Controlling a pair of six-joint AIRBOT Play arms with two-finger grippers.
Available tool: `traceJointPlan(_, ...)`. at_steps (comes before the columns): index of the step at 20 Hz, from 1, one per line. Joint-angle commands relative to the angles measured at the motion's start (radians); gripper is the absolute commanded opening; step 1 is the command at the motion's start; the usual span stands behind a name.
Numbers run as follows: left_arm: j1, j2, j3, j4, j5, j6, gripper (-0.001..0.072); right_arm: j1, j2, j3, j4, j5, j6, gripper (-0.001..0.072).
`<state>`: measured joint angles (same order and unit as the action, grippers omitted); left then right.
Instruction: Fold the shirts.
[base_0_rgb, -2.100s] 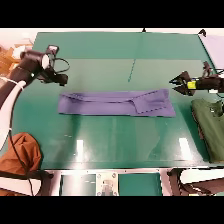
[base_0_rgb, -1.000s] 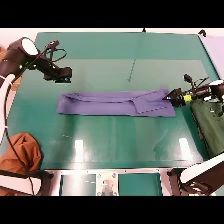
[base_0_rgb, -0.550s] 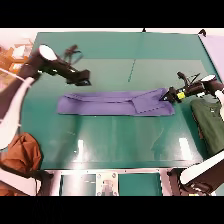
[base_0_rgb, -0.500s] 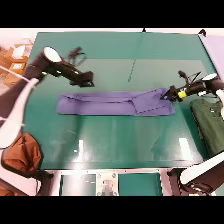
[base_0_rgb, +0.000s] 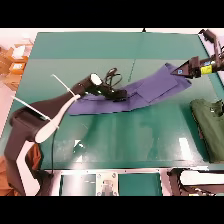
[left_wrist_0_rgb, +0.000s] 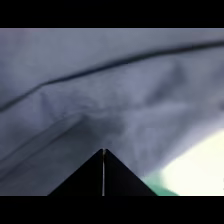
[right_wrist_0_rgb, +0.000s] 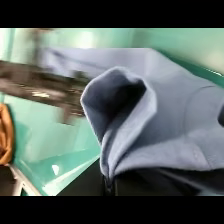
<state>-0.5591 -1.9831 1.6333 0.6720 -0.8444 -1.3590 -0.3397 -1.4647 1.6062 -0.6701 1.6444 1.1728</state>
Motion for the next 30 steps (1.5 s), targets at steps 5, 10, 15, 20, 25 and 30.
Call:
traceJointPlan(5,-0.081,-0.116,0.136,-0.099,0.064,0.006,0.0028,0.108,0.073,0.035,0.041,0.045,0.077,0.0014)
traceJointPlan(10,0.049,-0.083,0.277,0.154,-0.300,-0.088,0.0026,0.139,0.073,0.035,0.042,0.040,0.105,0.0014)
traceJointPlan(15,0.249,0.140,0.322,0.957,-0.645,-0.204,0.0026,0.278,0.065,0.034,0.042,-0.079,0.137,0.0014)
traceJointPlan(20,0.436,0.247,0.318,1.047,-0.745,-0.192,0.0027,0.609,-0.072,0.035,0.043,-0.371,0.137,0.0014)
traceJointPlan(25,0.482,0.246,0.291,1.041,-0.743,-0.157,0.0027,0.967,-0.427,0.051,0.268,-0.719,0.032,0.0224)
traceJointPlan(30,0.482,0.242,0.283,1.065,-0.735,-0.097,0.0027,0.882,-0.512,0.171,0.344,-0.520,0.003,0.0316)
